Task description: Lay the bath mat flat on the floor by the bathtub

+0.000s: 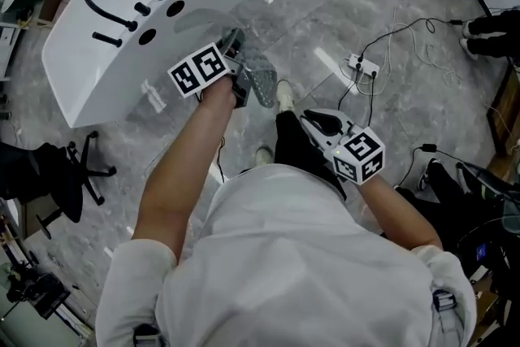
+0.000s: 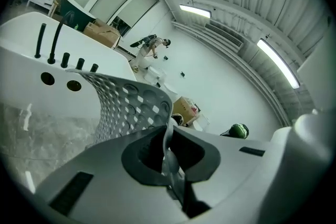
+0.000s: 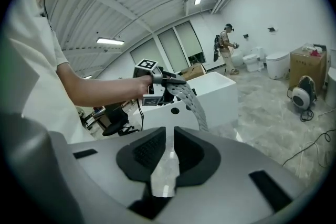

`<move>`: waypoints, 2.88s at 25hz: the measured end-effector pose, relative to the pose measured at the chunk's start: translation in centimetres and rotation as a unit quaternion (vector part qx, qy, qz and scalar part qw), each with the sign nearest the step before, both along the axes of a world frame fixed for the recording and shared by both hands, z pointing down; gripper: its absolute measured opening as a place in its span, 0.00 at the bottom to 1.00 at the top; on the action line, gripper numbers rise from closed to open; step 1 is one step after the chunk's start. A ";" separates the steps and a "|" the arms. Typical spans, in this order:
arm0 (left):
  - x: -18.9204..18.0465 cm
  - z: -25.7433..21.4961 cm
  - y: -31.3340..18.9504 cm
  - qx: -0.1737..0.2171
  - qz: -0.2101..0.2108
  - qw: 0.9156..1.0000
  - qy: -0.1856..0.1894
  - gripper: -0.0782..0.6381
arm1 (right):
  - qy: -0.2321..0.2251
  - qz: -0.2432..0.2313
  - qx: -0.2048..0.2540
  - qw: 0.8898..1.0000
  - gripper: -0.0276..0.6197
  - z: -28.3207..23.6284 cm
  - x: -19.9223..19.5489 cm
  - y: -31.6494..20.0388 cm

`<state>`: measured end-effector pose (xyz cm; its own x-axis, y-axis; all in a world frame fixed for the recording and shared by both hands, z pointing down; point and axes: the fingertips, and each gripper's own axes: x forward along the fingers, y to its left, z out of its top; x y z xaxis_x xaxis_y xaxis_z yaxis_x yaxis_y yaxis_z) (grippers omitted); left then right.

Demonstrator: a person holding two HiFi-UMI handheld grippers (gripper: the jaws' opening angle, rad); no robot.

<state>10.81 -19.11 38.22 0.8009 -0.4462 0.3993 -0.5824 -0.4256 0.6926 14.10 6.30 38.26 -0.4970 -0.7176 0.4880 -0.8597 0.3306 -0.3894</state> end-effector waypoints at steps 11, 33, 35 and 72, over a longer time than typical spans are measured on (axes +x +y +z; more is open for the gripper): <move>16.8 4.2 -16.1 -0.013 -0.012 1.000 0.019 0.15 | -0.036 0.006 -0.036 0.999 0.14 4.6 12.8 -12.4; 12.0 33.7 -27.1 -0.100 -0.140 0.985 0.015 0.15 | -0.076 -0.004 -0.211 0.975 0.13 18.7 12.6 -15.3; 8.2 38.1 -26.8 -0.114 -0.151 0.982 -0.014 0.15 | -0.077 -0.013 -0.221 0.972 0.13 19.9 11.7 -16.1; -37.8 61.2 -15.8 -0.246 -0.197 0.891 -0.327 0.29 | -0.045 -0.164 -0.240 0.956 0.12 30.4 -8.1 -22.5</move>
